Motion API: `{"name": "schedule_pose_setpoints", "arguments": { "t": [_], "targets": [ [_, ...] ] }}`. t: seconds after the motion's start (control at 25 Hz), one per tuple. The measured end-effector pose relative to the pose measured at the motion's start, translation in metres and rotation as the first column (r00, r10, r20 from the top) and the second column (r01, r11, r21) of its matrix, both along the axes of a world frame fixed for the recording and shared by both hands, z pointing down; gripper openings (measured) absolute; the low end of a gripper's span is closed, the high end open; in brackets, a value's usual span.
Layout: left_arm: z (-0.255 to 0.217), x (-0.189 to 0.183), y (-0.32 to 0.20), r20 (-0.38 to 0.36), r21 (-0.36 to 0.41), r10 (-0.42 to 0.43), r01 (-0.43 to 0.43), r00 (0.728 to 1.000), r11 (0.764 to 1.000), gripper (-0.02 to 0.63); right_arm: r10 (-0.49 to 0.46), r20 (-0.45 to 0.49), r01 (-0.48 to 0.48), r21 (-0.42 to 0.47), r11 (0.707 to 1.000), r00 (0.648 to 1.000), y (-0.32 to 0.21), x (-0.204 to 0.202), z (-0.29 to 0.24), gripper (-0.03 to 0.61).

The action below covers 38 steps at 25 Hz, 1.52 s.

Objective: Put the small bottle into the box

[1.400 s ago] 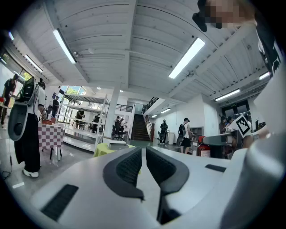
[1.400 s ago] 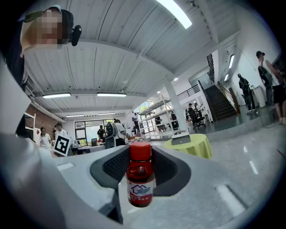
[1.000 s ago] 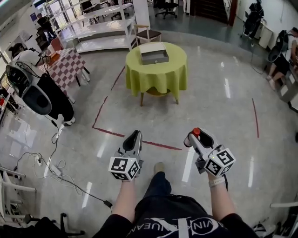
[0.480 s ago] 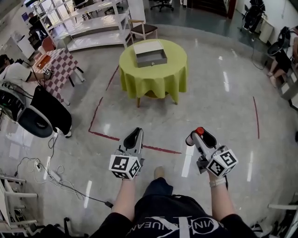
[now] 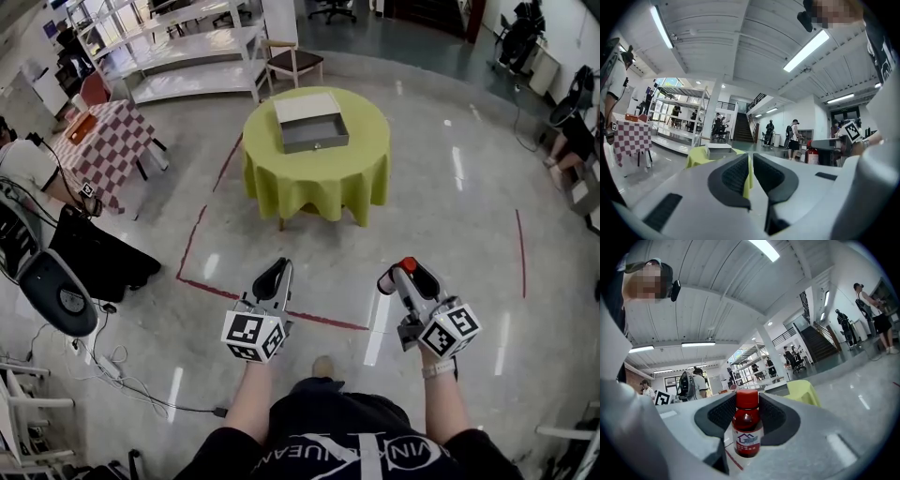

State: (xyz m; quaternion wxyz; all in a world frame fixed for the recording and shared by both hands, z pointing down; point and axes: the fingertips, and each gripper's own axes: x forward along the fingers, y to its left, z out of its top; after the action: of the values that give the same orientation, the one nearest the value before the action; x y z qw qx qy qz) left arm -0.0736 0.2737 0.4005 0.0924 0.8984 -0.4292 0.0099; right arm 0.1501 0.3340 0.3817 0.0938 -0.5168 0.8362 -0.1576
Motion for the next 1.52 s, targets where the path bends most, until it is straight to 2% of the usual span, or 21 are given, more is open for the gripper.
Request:
{"name": "schedule_pose_setpoints", "arguments": {
  "t": [0.24, 0.68, 0.92, 1.2, 1.52],
  "targets": [
    [-0.001, -0.007, -0.029, -0.005, -0.007, -0.008, 0.008, 1.000, 1.000, 0.034, -0.009, -0.003, 0.009, -0.006, 1.000, 1.000, -0.027, -0.005, -0.001, 0.150],
    [0.025, -0.030, -0.063, -0.008, -0.060, -0.063, 0.062, 0.998, 0.996, 0.034, -0.026, 0.014, 0.027, -0.063, 0.998, 1.000, -0.068, -0.013, 0.022, 0.150],
    [0.019, -0.034, -0.101, -0.019, -0.049, -0.090, 0.089, 0.996, 0.995, 0.034, -0.052, 0.024, 0.053, -0.045, 0.998, 0.998, -0.114, -0.015, 0.015, 0.150],
    [0.010, -0.016, -0.164, -0.030, -0.029, -0.090, 0.089, 0.995, 0.996, 0.034, -0.069, 0.029, 0.070, -0.023, 0.997, 0.997, -0.177, -0.005, 0.006, 0.150],
    [-0.001, 0.002, -0.211, -0.021, 0.008, -0.103, 0.103, 0.994, 0.995, 0.034, -0.103, 0.033, 0.104, -0.018, 0.994, 0.994, -0.234, 0.008, 0.007, 0.150]
  ]
}}
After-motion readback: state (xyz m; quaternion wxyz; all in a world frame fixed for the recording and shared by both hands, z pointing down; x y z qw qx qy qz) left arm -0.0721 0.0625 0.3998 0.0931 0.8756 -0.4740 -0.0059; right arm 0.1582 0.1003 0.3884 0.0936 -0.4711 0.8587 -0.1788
